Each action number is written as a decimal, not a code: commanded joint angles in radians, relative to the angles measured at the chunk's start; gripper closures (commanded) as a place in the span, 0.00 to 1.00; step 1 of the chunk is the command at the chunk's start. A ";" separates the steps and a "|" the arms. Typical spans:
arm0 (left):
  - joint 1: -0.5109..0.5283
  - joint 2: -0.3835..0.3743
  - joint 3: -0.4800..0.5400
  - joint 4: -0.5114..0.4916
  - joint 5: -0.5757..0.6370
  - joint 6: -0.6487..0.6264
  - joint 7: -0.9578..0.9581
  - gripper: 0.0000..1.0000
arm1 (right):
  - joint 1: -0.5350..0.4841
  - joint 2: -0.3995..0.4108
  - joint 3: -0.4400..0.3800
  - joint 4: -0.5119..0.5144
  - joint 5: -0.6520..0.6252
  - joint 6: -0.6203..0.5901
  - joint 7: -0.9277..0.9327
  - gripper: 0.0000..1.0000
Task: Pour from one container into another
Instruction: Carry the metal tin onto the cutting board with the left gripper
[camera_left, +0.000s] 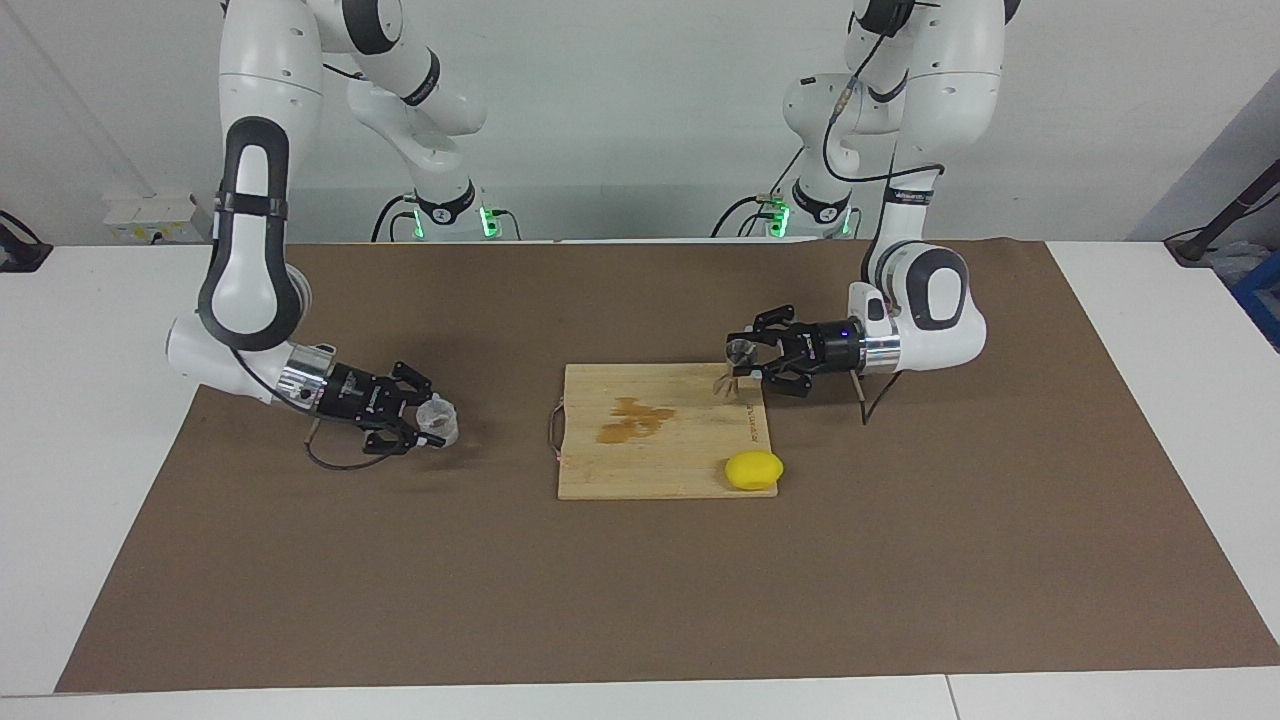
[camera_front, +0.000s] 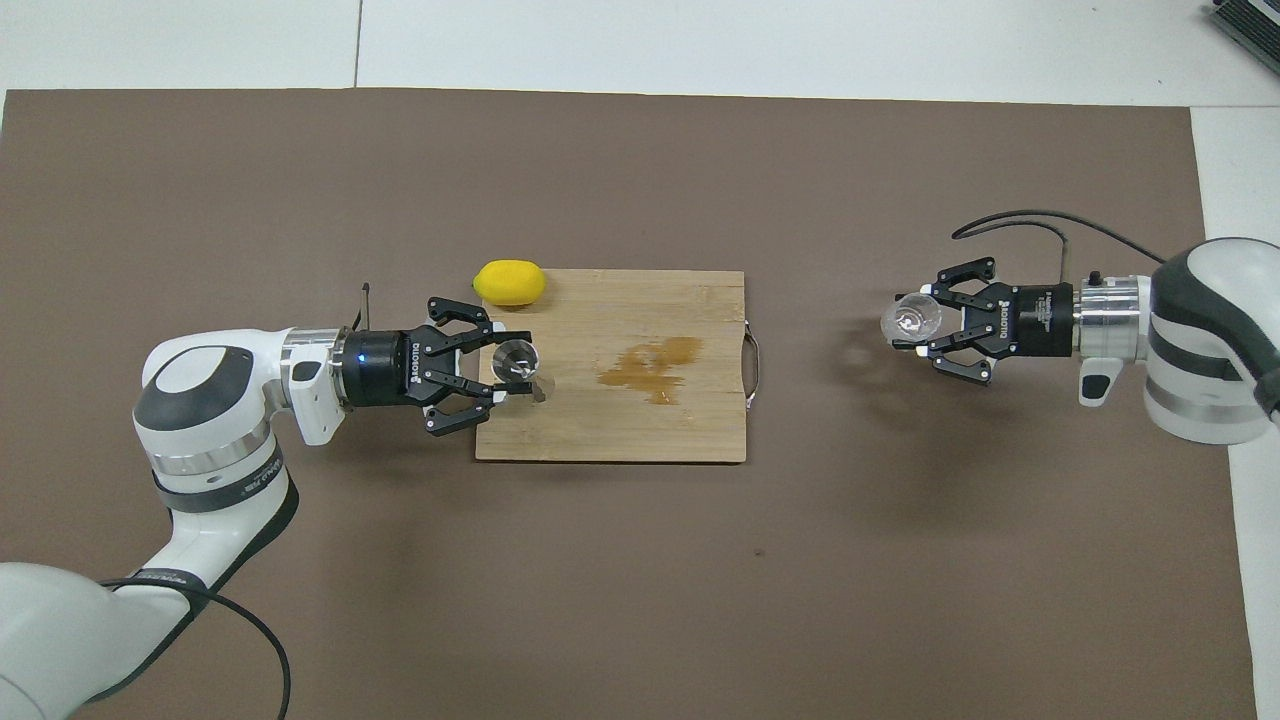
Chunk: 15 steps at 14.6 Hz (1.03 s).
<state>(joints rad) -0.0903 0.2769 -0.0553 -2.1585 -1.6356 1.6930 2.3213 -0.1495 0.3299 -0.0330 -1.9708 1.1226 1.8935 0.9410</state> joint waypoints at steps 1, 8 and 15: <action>-0.077 -0.039 0.015 -0.038 -0.091 0.080 0.000 0.68 | 0.011 -0.067 0.004 -0.014 -0.023 -0.001 0.071 1.00; -0.308 -0.021 0.017 -0.037 -0.398 0.310 0.104 0.67 | 0.057 -0.106 0.004 0.013 -0.033 0.010 0.170 1.00; -0.376 0.037 0.017 -0.001 -0.569 0.401 0.222 0.67 | 0.132 -0.100 0.004 0.036 -0.046 0.055 0.174 1.00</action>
<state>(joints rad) -0.4422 0.2891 -0.0529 -2.1756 -2.1538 2.0818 2.4856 -0.0403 0.2357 -0.0308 -1.9412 1.0988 1.9199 1.0894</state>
